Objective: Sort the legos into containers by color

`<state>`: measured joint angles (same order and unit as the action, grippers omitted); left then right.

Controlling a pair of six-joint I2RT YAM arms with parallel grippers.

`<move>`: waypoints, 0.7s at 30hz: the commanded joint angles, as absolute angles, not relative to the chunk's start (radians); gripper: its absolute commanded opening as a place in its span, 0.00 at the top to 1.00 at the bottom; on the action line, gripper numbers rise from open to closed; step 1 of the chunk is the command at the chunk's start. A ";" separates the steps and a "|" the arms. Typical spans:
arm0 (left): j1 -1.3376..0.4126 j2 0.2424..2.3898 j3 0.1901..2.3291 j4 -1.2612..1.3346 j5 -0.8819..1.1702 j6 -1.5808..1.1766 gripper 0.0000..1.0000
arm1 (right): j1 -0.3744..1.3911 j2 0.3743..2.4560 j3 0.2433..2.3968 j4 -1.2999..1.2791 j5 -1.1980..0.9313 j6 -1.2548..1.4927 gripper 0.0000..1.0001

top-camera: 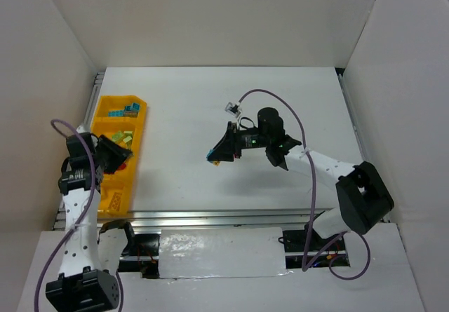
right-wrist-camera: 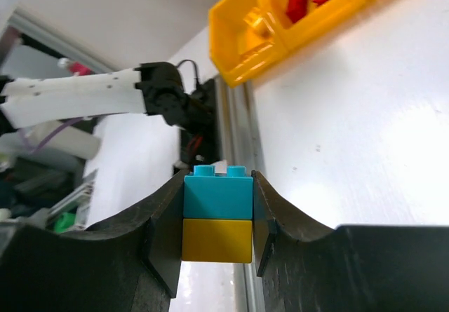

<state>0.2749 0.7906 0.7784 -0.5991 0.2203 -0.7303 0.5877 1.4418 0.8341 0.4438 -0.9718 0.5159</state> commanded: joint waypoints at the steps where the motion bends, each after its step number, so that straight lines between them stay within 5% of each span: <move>1: 0.327 0.721 0.727 -0.755 -0.105 -0.848 1.00 | 0.597 1.370 0.882 0.258 -0.880 0.362 1.00; 7: 0.327 0.646 0.788 -0.862 -0.466 -0.998 1.00 | 0.595 1.373 0.871 0.281 -0.907 0.380 1.00; 9: 0.327 0.644 0.782 -0.874 -0.562 -1.029 0.93 | 0.597 1.376 0.870 0.293 -0.913 0.388 1.00; 16: 0.327 0.733 0.755 -0.914 -0.667 -1.117 0.86 | 0.597 1.371 0.851 0.321 -0.925 0.399 1.00; 18: 0.327 0.742 0.747 -0.919 -0.686 -1.149 0.82 | 0.595 1.373 0.853 0.318 -0.930 0.399 1.00; 21: 0.327 0.742 0.732 -0.920 -0.704 -1.167 0.61 | 0.597 1.381 0.854 0.325 -0.940 0.405 1.00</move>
<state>0.3233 0.7509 0.7387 -0.9024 -0.6235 -1.1103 0.5896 1.3918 0.8375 0.2951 -0.9195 0.4065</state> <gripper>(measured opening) 0.465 0.440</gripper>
